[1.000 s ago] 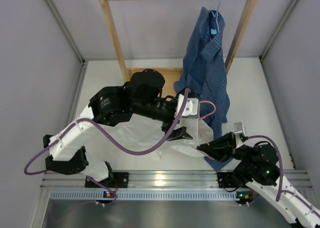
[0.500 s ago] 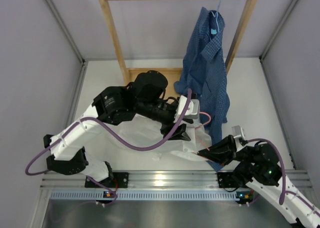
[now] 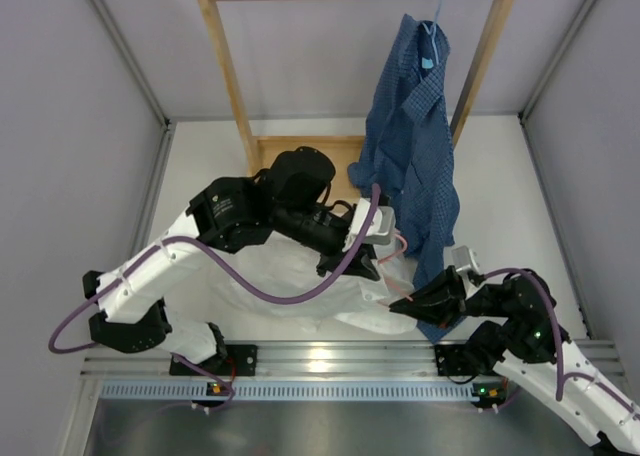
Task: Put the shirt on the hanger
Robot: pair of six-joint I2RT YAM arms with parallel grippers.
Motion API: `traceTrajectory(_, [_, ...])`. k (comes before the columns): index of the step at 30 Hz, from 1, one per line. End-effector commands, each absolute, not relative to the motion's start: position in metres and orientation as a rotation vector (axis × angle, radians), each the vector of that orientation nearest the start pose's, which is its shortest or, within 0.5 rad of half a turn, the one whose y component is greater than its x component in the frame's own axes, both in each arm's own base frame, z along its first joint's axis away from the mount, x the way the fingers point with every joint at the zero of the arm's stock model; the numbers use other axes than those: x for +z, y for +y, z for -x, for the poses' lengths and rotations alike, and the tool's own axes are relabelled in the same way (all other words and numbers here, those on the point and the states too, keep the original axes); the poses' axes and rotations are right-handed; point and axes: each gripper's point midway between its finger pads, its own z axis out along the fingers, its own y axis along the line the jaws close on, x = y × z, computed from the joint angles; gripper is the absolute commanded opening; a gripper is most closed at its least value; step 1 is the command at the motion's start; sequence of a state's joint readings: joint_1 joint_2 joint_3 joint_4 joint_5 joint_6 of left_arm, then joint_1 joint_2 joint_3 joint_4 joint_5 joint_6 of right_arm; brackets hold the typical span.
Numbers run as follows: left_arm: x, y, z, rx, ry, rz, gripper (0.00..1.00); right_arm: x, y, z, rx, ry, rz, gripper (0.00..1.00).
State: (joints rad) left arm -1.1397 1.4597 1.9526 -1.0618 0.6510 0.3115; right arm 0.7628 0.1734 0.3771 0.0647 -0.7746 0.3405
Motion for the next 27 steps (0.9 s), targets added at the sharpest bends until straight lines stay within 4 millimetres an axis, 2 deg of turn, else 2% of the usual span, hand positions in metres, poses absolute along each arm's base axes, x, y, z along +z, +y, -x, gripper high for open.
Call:
traceTrajectory(1, [0.413, -0.345, -0.046, -1.213, 1.240, -1.742, 0.06, 0.324, 0.216, -0.032, 1.358, 0.984, 1.017, 0.00])
traceTrajectory(2, [0.416, -0.342, -0.044, -1.210, 1.226, -1.735, 0.00, 0.325, 0.216, -0.031, 1.359, 0.982, 1.020, 0.00])
traceTrajectory(7, [0.415, -0.338, -0.046, -1.187, 1.217, -1.702, 0.00, 0.320, 0.219, -0.038, 1.341, 1.013, 1.014, 0.00])
traceTrajectory(8, [0.418, -0.333, -0.046, -1.177, 1.210, -1.687, 0.00, 0.317, 0.219, -0.045, 1.325, 1.054, 0.984, 0.11])
traceTrajectory(9, [0.418, -0.332, -0.049, -1.161, 1.220, -1.671, 0.00, 0.316, 0.218, -0.048, 1.315, 1.072, 0.959, 0.60])
traceTrajectory(10, [0.412, -0.331, -0.058, -1.113, 1.257, -1.644, 0.00, 0.314, 0.217, -0.053, 1.301, 1.101, 0.933, 0.81])
traceTrajectory(11, [0.410, -0.330, -0.063, -1.082, 1.288, -1.620, 0.00, 0.309, 0.213, -0.066, 1.252, 1.178, 0.860, 0.89])
traceTrajectory(12, [0.411, -0.325, -0.068, -1.050, 1.304, -1.589, 0.00, 0.306, 0.208, -0.070, 1.224, 1.221, 0.817, 0.92])
traceTrajectory(13, [0.400, -0.322, -0.082, -0.968, 1.378, -1.541, 0.00, 0.303, 0.202, -0.078, 1.193, 1.269, 0.758, 0.99])
traceTrajectory(14, [0.399, -0.321, -0.091, -0.926, 1.406, -1.498, 0.00, 0.303, 0.192, -0.096, 1.123, 1.330, 0.630, 0.99])
traceTrajectory(15, [0.397, -0.318, -0.100, -0.882, 1.435, -1.456, 0.00, 0.301, 0.184, -0.100, 1.120, 1.373, 0.551, 1.00])
traceTrajectory(16, [0.399, -0.312, -0.105, -0.853, 1.457, -1.400, 0.00, 0.284, 0.173, -0.114, 1.056, 1.486, 0.436, 0.99])
traceTrajectory(17, [0.391, -0.308, -0.116, -0.796, 1.499, -1.356, 0.00, 0.277, 0.169, -0.117, 1.051, 1.531, 0.379, 0.99])
traceTrajectory(18, [0.393, -0.307, -0.117, -0.795, 1.499, -1.335, 0.00, 0.271, 0.168, -0.117, 1.083, 1.575, 0.318, 0.99])
traceTrajectory(21, [0.396, -0.301, -0.115, -0.812, 1.488, -1.291, 0.00, 0.244, 0.178, -0.117, 1.159, 1.697, 0.244, 0.98])
traceTrajectory(24, [0.404, -0.292, -0.121, -0.791, 1.476, -1.203, 0.00, 0.232, 0.185, -0.124, 1.198, 1.760, 0.160, 0.87])
traceTrajectory(25, [0.407, -0.289, -0.126, -0.773, 1.478, -1.166, 0.00, 0.230, 0.186, -0.126, 1.202, 1.769, 0.136, 0.77])
traceTrajectory(26, [0.415, -0.283, -0.130, -0.760, 1.473, -1.111, 0.00, 0.230, 0.191, -0.127, 1.237, 1.755, 0.133, 0.74])
traceTrajectory(27, [0.417, -0.277, -0.140, -0.717, 1.502, -1.035, 0.00, 0.229, 0.196, -0.127, 1.282, 1.761, 0.105, 0.71])
